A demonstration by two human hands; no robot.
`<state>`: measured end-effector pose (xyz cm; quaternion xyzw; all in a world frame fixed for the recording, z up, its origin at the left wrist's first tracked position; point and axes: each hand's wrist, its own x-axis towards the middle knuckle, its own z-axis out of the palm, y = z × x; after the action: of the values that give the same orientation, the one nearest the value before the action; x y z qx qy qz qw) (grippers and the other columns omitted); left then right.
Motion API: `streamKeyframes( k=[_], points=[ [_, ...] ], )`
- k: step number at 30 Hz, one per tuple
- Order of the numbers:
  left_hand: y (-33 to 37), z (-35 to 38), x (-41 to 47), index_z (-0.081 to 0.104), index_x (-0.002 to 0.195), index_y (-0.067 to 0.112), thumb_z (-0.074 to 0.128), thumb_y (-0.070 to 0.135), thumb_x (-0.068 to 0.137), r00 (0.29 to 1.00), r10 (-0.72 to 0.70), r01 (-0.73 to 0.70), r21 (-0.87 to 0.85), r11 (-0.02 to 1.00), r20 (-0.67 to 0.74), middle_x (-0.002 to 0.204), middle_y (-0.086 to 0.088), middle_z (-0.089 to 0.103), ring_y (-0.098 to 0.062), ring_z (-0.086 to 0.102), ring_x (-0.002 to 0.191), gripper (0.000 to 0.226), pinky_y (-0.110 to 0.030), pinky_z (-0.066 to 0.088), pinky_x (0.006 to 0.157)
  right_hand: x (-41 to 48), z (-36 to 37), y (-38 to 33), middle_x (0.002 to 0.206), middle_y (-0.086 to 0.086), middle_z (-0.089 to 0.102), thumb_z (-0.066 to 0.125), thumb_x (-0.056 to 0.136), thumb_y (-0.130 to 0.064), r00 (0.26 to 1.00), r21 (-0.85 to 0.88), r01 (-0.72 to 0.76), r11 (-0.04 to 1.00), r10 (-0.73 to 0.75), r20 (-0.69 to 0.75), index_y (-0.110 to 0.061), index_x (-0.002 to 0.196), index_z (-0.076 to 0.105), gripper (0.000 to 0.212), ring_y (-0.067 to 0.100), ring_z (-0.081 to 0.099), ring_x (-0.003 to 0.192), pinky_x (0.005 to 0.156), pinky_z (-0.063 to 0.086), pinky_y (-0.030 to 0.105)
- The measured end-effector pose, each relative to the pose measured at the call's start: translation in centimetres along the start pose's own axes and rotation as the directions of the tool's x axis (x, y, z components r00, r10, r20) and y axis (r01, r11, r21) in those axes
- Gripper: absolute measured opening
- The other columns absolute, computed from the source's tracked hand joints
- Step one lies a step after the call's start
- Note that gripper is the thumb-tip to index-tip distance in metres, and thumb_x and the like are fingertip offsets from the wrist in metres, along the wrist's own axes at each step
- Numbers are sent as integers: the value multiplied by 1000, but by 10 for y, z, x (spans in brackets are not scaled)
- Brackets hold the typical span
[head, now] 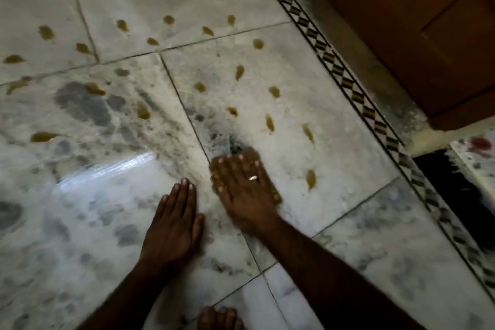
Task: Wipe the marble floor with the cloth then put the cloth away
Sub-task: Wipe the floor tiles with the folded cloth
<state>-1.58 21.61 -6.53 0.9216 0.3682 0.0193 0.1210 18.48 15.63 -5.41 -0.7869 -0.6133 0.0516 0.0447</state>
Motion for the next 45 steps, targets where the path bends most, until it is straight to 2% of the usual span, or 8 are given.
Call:
streamKeyframes(
  k=[4, 8, 18, 25, 32, 38, 42, 45],
  points=[
    [5, 3, 9, 30, 157, 2, 28, 44, 103, 1000, -17, 16, 10, 1000, 13, 166, -17, 25, -29, 24, 154, 68, -40, 10, 125, -15, -11, 52, 172, 5, 23, 19, 109, -42, 978, -89, -200, 976, 204, 44, -21, 165, 18, 59, 29, 15, 160, 126, 12, 55],
    [5, 6, 10, 30, 157, 1, 30, 43, 103, 999, -15, 16, 17, 1000, -36, 166, -18, 26, -31, 26, 153, 68, -45, 18, 124, -78, -9, 46, 172, 5, 23, 23, 108, -41, 908, -78, -417, 906, 419, 16, -16, 165, 20, 62, 27, 18, 159, 124, 21, 57],
    [10, 12, 32, 30, 155, -2, 37, 40, 103, 987, 52, -46, 41, 998, -153, 164, -23, 27, -35, 28, 153, 68, -50, 24, 124, -47, -7, -7, 171, 4, 25, 39, 103, -43, 993, -38, -94, 995, 96, 62, -22, 164, 23, 67, 29, 21, 158, 127, 15, 57],
    [13, 10, 86, 26, 158, 0, 32, 47, 104, 995, 80, -78, 37, 996, -66, 166, -21, 23, -33, 24, 154, 72, -48, 18, 126, 8, -22, 93, 169, 1, 31, 25, 106, -46, 947, -140, -308, 941, 317, 47, -26, 163, 26, 61, 26, 25, 157, 125, 10, 61],
    [16, 9, 91, 29, 156, -2, 32, 45, 104, 991, 81, -78, 32, 996, -105, 164, -23, 26, -35, 28, 153, 70, -48, 20, 125, -87, -17, 129, 169, 10, 29, 22, 107, -40, 851, -148, -523, 839, 525, -28, -12, 162, 28, 62, 31, 26, 156, 126, 20, 54],
    [22, 5, 104, 26, 157, -3, 27, 48, 103, 993, 92, -92, 7, 996, -68, 165, -23, 24, -36, 26, 153, 74, -49, 19, 126, -97, -7, 40, 169, 12, 28, 38, 102, -40, 949, -107, -314, 943, 317, 5, -11, 162, 29, 67, 36, 23, 157, 121, 28, 62],
    [19, 7, 105, 27, 156, -5, 32, 45, 103, 987, 122, -121, 22, 992, -101, 164, -24, 24, -37, 26, 153, 72, -51, 22, 125, -35, -10, 34, 171, 3, 25, 37, 105, -43, 996, -49, -85, 995, 87, 22, -22, 164, 24, 64, 26, 15, 160, 126, 19, 57],
    [19, 7, 107, 32, 154, -5, 35, 44, 101, 987, 122, -121, 19, 992, -103, 163, -25, 29, -38, 31, 151, 72, -52, 25, 123, 20, -9, 53, 170, 1, 28, 36, 106, -42, 997, -52, -70, 996, 70, -16, -26, 163, 27, 60, 22, 17, 159, 128, 16, 53]
  ],
)
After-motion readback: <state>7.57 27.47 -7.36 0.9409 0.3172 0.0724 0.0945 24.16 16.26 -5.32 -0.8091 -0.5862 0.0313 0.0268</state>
